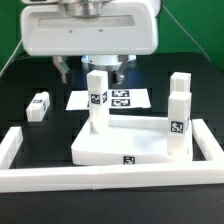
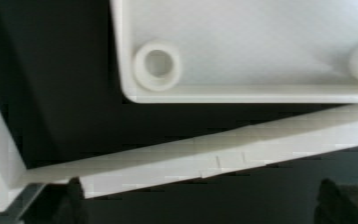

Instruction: Assemble desk

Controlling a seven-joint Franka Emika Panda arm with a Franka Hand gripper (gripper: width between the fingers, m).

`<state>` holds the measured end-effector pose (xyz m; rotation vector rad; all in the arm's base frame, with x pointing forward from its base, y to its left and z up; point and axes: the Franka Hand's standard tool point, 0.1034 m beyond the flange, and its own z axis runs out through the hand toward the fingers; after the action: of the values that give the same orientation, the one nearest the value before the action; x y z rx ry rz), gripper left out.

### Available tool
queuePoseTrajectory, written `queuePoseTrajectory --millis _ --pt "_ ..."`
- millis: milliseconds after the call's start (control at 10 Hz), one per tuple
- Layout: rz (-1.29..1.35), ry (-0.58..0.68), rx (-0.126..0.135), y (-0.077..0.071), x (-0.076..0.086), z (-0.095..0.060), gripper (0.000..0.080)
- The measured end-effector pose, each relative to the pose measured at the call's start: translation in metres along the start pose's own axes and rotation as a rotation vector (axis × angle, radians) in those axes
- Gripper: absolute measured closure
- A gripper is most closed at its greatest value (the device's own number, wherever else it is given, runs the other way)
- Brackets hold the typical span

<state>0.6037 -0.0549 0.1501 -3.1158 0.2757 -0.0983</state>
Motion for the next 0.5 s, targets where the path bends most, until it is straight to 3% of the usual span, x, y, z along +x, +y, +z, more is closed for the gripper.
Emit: queuePoseTrajectory --millis 300,500 --pt "-0.056 -0.024 0.005 0.004 -0.004 0.004 0.0150" --pt "-0.137 -0.121 0.014 0.063 -0.025 0.020 0.0150"
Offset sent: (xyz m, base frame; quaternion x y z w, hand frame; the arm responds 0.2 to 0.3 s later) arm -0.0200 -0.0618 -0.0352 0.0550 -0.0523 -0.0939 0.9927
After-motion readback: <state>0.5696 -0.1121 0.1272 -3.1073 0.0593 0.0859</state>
